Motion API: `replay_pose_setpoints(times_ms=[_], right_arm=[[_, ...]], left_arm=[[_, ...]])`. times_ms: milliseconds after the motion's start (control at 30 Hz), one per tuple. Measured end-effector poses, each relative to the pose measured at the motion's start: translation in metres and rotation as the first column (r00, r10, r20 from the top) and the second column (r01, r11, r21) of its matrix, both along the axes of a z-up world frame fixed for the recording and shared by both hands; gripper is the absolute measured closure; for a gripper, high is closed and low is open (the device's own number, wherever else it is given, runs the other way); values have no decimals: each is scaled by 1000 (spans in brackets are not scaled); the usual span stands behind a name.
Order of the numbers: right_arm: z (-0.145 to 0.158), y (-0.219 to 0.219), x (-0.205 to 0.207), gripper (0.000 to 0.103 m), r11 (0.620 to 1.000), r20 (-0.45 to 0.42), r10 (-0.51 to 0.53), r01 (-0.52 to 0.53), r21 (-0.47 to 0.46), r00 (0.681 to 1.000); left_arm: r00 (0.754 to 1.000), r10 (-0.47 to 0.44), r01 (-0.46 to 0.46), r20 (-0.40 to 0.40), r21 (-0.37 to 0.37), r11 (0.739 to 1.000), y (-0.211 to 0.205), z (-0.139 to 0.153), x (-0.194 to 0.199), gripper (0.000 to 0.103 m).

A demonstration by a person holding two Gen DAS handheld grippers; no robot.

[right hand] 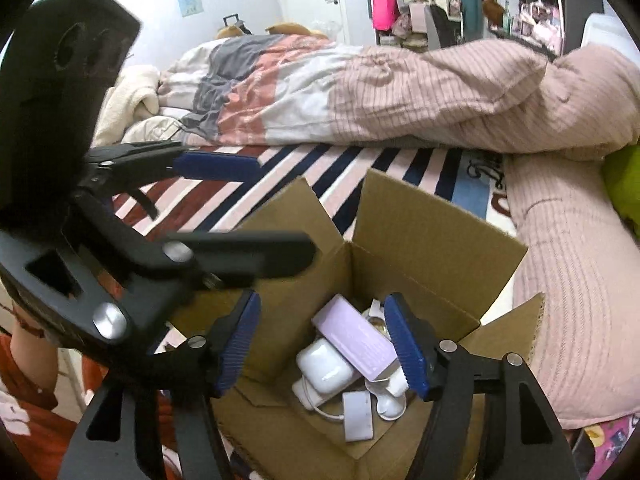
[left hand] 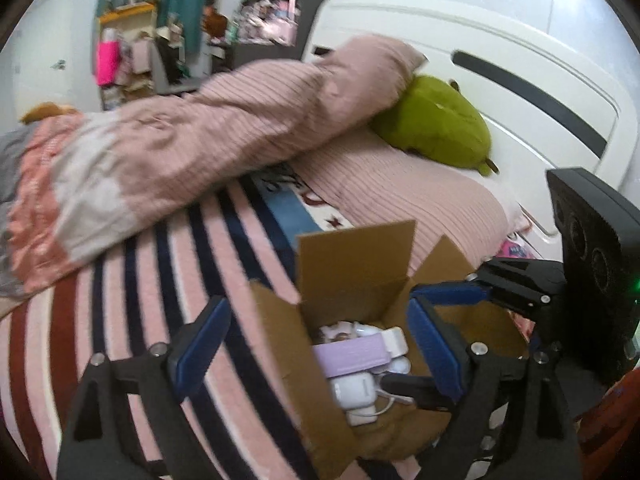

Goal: Organize rigid objects

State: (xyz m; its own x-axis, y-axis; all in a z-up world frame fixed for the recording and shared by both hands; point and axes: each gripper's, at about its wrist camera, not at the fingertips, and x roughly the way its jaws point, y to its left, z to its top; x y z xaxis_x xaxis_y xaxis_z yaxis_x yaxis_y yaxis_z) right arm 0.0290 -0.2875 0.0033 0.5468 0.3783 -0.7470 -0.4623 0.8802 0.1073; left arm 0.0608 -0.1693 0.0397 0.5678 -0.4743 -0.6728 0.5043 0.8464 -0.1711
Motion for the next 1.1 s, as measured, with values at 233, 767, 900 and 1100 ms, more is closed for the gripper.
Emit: replay_pose_setpoints(times_ms=[233, 767, 900, 1100], right_arm=[[22, 15, -27, 11, 1000, 185, -21, 22, -3, 983], [19, 30, -51, 5, 978, 343, -207, 201, 51, 916], [17, 28, -51, 5, 974, 344, -225, 215, 68, 912], [18, 28, -50, 5, 975, 348, -223, 208, 80, 911]], left_arm=[[977, 191, -193, 98, 13, 981, 49, 15, -31, 5], [918, 373, -376, 136, -8, 927, 118, 9, -61, 5], [913, 384, -387, 137, -5, 922, 122, 7, -63, 5], [908, 394, -399, 145, 7, 917, 121, 7, -64, 5]])
